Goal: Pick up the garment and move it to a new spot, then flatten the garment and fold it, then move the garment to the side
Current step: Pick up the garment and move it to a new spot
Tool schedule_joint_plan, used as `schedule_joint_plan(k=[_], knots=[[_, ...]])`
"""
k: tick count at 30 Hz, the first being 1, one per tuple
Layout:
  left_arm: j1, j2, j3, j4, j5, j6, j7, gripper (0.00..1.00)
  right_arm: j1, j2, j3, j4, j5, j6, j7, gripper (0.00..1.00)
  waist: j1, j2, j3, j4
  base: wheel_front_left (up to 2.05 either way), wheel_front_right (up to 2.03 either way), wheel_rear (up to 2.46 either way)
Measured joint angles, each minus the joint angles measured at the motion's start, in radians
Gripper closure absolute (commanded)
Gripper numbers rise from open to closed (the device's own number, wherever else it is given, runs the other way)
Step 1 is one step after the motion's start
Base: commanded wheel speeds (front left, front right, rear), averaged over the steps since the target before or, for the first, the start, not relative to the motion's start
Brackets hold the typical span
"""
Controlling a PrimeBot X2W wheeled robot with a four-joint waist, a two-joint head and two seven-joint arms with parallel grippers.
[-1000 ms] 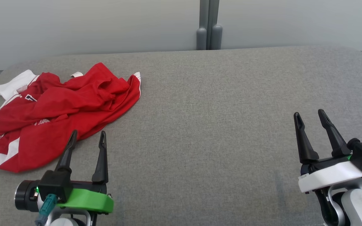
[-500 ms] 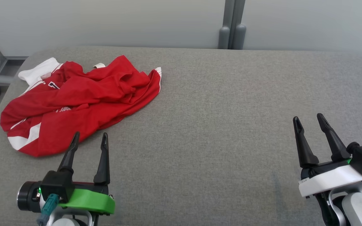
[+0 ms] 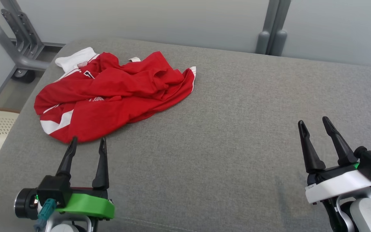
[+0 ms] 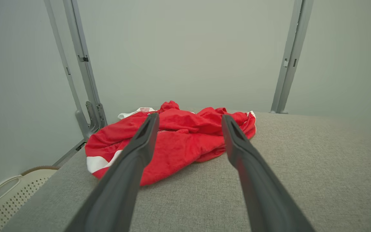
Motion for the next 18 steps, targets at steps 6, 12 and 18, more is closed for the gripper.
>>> schedule_joint_plan(k=[6,12,18], knots=[[0.0,-0.002,0.016,0.004,-0.006,0.0,0.0,0.0,0.003,0.001,0.005,0.0,0.0,0.001,-0.001,0.0,0.0,0.0,-0.002,0.054,0.0,0.0,0.0],[0.0,-0.003,0.021,0.004,-0.007,0.0,0.0,0.0,0.009,0.006,0.012,0.0,0.0,0.009,-0.002,0.0,0.0,0.0,-0.002,0.103,0.0,0.0,0.0],[0.0,-0.005,0.026,0.008,-0.009,0.0,0.0,0.0,0.011,0.011,0.013,0.0,0.0,0.011,-0.002,0.0,0.0,0.0,-0.004,0.145,0.0,0.0,0.0]])
